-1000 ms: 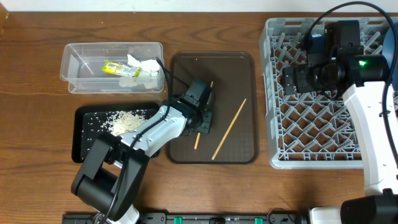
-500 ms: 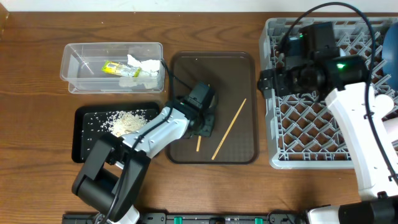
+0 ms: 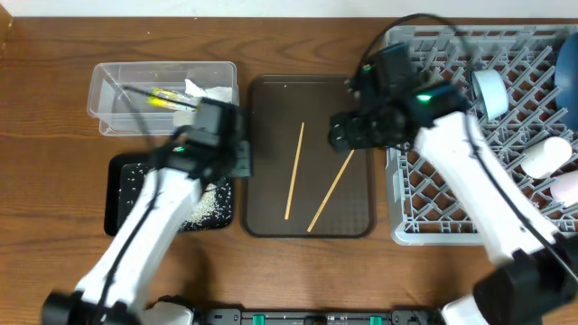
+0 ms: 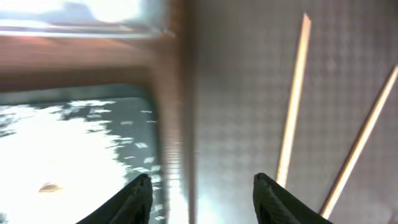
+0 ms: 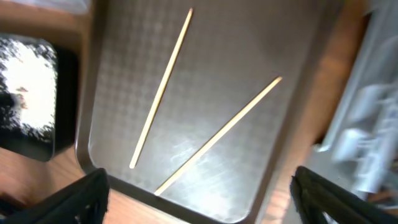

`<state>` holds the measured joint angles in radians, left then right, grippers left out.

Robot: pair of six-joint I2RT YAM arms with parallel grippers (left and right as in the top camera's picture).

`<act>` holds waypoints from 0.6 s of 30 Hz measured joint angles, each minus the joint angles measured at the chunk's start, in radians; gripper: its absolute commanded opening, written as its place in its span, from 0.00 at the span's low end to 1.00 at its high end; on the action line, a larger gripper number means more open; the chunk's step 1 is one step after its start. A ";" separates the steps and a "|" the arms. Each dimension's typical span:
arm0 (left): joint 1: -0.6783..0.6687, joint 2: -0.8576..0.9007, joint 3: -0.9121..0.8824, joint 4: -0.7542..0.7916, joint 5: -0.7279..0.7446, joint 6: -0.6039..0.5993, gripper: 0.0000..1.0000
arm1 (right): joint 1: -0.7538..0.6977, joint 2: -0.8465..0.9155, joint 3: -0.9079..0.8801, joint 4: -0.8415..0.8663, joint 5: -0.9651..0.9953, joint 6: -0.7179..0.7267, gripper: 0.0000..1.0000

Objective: Sort waste into correct bins and load items into the dishwasher rack
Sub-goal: 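Grasp the other chopstick with the right gripper from the tray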

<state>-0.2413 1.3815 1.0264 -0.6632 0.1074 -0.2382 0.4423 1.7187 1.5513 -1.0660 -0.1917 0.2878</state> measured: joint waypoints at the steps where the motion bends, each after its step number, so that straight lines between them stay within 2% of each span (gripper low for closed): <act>1: 0.023 -0.020 0.000 -0.010 -0.003 0.000 0.57 | 0.017 0.023 0.000 -0.006 0.007 0.024 0.86; 5: 0.116 -0.070 0.000 -0.054 -0.010 0.000 0.58 | 0.082 0.132 0.000 -0.035 0.051 0.146 0.86; 9: 0.176 -0.072 0.000 -0.089 -0.010 0.000 0.59 | 0.127 0.231 0.000 -0.045 0.084 0.256 0.76; 12: 0.195 -0.072 0.000 -0.095 -0.010 0.000 0.59 | 0.147 0.297 0.000 -0.045 0.097 0.331 0.70; 18: 0.200 -0.072 0.000 -0.096 -0.010 0.000 0.59 | 0.167 0.394 0.000 -0.036 0.114 0.426 0.67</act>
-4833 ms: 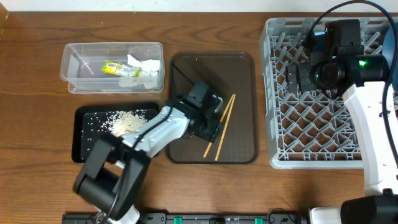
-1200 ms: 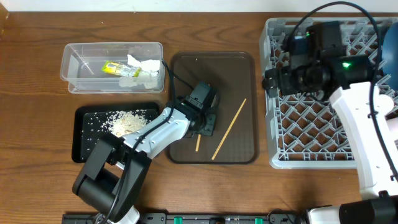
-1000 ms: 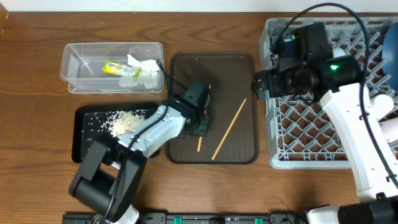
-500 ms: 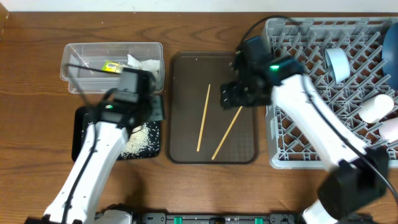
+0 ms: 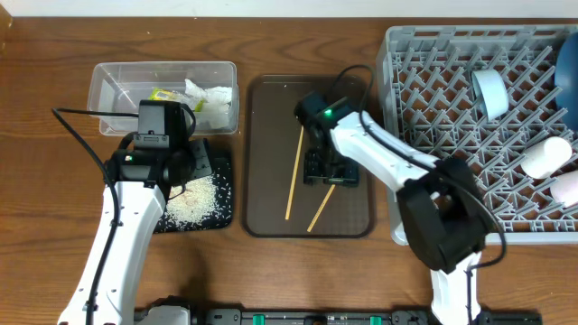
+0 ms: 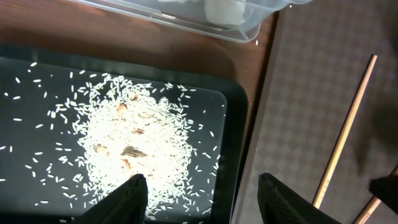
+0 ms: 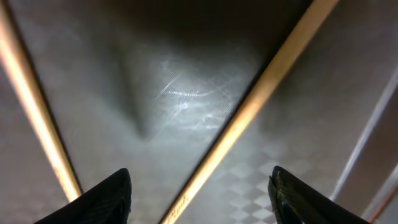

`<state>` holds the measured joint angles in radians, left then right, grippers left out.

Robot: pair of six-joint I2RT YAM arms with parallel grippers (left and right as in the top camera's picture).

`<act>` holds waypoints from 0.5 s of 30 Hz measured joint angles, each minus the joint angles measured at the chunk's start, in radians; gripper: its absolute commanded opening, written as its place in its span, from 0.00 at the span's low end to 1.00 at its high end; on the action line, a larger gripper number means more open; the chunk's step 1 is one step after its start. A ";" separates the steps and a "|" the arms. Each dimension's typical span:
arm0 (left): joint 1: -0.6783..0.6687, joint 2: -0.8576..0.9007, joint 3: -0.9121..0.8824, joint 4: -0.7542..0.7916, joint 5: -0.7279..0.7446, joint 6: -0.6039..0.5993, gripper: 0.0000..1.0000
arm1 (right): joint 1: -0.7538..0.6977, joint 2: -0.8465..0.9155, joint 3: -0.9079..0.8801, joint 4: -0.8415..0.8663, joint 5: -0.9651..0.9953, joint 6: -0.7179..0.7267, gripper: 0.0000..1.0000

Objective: Sort waste into correct bins and load items into the dishwasher rack
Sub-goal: 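Grasp the other chopstick with the right gripper from the tray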

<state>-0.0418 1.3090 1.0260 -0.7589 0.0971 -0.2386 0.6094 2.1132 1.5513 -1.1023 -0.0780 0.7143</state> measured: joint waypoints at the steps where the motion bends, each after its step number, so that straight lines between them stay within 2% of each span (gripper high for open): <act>1: 0.000 0.000 0.000 0.000 0.000 0.000 0.59 | 0.003 0.010 0.000 0.003 0.004 0.008 0.64; 3: 0.000 0.000 0.000 0.000 0.000 0.000 0.59 | 0.003 0.031 0.000 0.007 0.007 0.020 0.56; 7: 0.000 0.000 0.000 0.000 0.000 0.000 0.60 | 0.004 0.040 0.000 0.022 0.008 0.040 0.30; 15: 0.000 0.000 0.000 0.000 0.000 0.000 0.60 | 0.008 0.040 0.000 0.043 0.011 0.046 0.15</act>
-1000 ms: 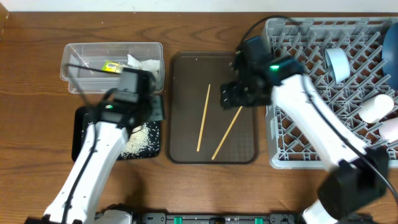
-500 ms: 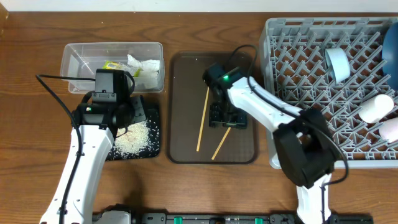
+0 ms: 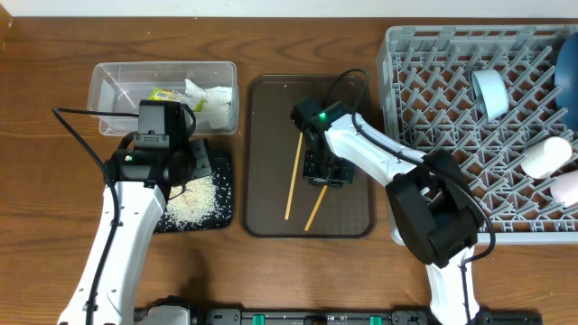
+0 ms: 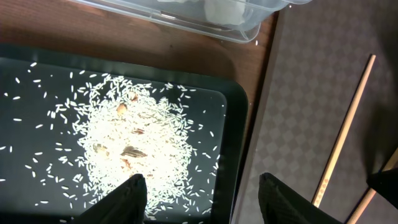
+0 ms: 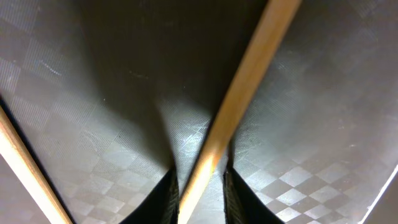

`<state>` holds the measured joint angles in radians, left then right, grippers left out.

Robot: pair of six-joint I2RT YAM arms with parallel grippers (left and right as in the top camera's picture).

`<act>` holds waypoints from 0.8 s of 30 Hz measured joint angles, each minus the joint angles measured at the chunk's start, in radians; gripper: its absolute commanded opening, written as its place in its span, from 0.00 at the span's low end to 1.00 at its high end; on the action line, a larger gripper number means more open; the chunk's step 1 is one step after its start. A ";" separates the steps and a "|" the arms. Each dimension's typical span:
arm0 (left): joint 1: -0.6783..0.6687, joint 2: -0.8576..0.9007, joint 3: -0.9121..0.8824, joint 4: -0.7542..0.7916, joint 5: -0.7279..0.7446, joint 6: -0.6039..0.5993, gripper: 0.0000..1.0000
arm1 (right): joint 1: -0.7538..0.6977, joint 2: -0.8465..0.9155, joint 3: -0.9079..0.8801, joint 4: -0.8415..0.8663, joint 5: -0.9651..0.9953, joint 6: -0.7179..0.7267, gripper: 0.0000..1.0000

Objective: Sort waste into correct bins and load items into the dishwasher rack
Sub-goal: 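Grasp the other chopstick with the right gripper from the tray, then carry the chopstick with the right gripper and drop it into the rack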

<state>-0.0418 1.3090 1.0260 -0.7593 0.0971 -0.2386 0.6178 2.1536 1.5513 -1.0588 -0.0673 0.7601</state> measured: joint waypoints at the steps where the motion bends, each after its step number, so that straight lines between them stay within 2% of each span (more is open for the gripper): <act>1: 0.000 0.000 0.000 0.000 0.000 0.000 0.60 | 0.000 0.000 0.000 0.000 0.004 0.000 0.12; 2: 0.000 0.000 0.000 0.000 0.000 0.000 0.60 | 0.000 0.000 0.000 0.001 0.006 -0.001 0.10; 4: 0.000 0.000 0.000 0.000 0.000 0.000 0.60 | 0.000 0.000 0.000 0.001 0.015 -0.002 0.01; 11: 0.000 0.000 0.000 0.000 0.000 0.000 0.61 | -0.007 -0.001 0.001 0.004 0.012 -0.043 0.01; 17: 0.000 0.000 0.000 0.000 0.000 0.000 0.64 | -0.048 -0.035 0.008 0.005 0.009 -0.162 0.01; 24: 0.000 0.000 0.000 0.000 0.000 0.002 0.64 | -0.173 -0.274 0.079 0.010 0.010 -0.382 0.01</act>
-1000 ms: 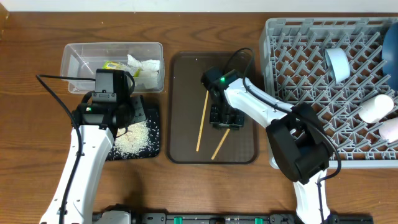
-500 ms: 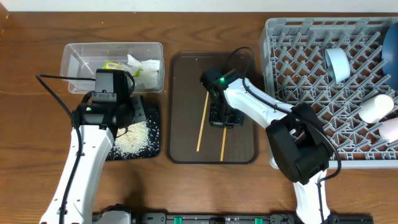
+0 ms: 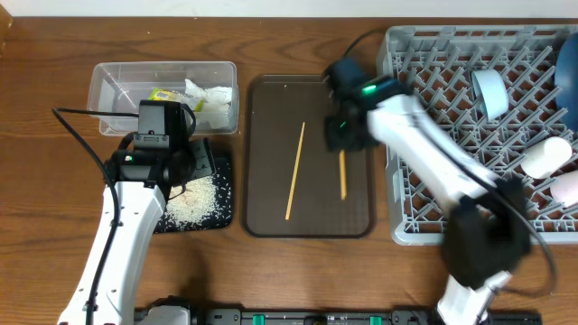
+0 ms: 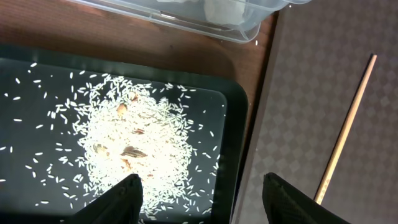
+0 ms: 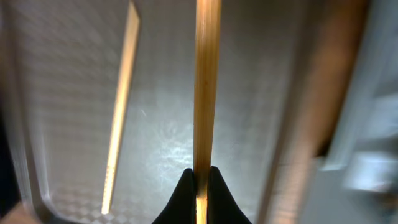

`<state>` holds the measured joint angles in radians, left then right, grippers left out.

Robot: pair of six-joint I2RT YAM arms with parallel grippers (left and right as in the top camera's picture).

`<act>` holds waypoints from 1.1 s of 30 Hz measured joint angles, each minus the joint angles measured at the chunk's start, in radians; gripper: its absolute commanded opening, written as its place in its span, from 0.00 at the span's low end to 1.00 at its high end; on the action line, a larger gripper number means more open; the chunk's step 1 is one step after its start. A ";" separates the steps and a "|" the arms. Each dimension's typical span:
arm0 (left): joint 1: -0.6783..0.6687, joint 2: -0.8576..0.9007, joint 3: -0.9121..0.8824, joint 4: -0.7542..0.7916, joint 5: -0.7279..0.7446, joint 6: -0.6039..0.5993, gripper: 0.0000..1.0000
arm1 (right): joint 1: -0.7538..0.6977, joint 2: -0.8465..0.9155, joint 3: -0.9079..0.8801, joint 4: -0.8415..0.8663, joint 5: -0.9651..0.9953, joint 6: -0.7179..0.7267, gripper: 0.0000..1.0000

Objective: Sort waste into correct bins and load items into the dishwasher rack
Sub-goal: 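Carry the chopstick with the right gripper and drop it into the rack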

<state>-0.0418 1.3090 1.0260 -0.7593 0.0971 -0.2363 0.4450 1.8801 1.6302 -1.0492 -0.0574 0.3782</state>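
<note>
My right gripper (image 5: 200, 180) is shut on a wooden chopstick (image 5: 206, 81), held above the brown tray (image 3: 271, 217); in the overhead view the gripper (image 3: 342, 135) is over the tray's right side and the chopstick (image 3: 342, 176) hangs from it. A second chopstick (image 3: 294, 171) lies on the tray, also in the left wrist view (image 4: 345, 127). My left gripper (image 4: 202, 199) is open above the black tray of rice (image 4: 124, 134), nothing between its fingers. The grey dishwasher rack (image 3: 424, 208) stands at the right.
A clear plastic bin (image 3: 113, 81) with wrappers sits at the back left. The rack holds a white cup (image 3: 490, 93), a blue piece (image 3: 569, 72) and white items at its right edge. The wooden table shows around everything.
My right gripper was down on the tray, fingers on either side of the lower chopstick. Now it is raised toward the rack with that chopstick pinched. The left arm has not moved.
First both arms hung over the tray's edges, two chopsticks lying on it. Then my left gripper was over the rice tray and my right was down at the lower chopstick, open. It closed in around it, and now holds it lifted.
</note>
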 measured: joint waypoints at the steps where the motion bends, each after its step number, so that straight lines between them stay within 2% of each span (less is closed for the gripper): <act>1: 0.000 0.000 0.000 0.000 0.000 0.000 0.64 | -0.024 -0.041 0.008 -0.003 0.000 -0.029 0.01; 6: 0.000 0.000 0.000 0.000 0.000 0.000 0.64 | -0.176 -0.180 0.031 -0.063 0.005 -0.169 0.01; 12: 0.000 0.000 0.000 0.000 0.000 0.000 0.64 | -0.297 -0.159 -0.002 -0.115 0.006 -0.259 0.01; 17: 0.000 0.000 0.000 0.000 0.000 0.000 0.64 | -0.330 -0.130 -0.090 -0.083 0.005 -0.286 0.01; 19: 0.000 0.000 0.000 0.000 0.000 0.000 0.65 | -0.330 -0.119 -0.134 -0.051 0.002 -0.292 0.05; 22: 0.000 0.000 0.000 0.000 0.000 0.000 0.65 | -0.330 -0.112 -0.192 -0.011 -0.007 -0.301 0.18; 29: 0.000 0.000 0.000 0.000 0.000 0.000 0.65 | -0.330 -0.111 -0.230 0.021 -0.024 -0.307 0.29; 33: 0.000 0.000 0.000 0.000 0.000 0.000 0.65 | -0.330 -0.111 -0.198 -0.037 -0.047 -0.310 0.35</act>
<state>-0.0418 1.3090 1.0260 -0.7593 0.0971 -0.2363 0.1154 1.7687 1.4319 -1.0859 -0.1043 0.0681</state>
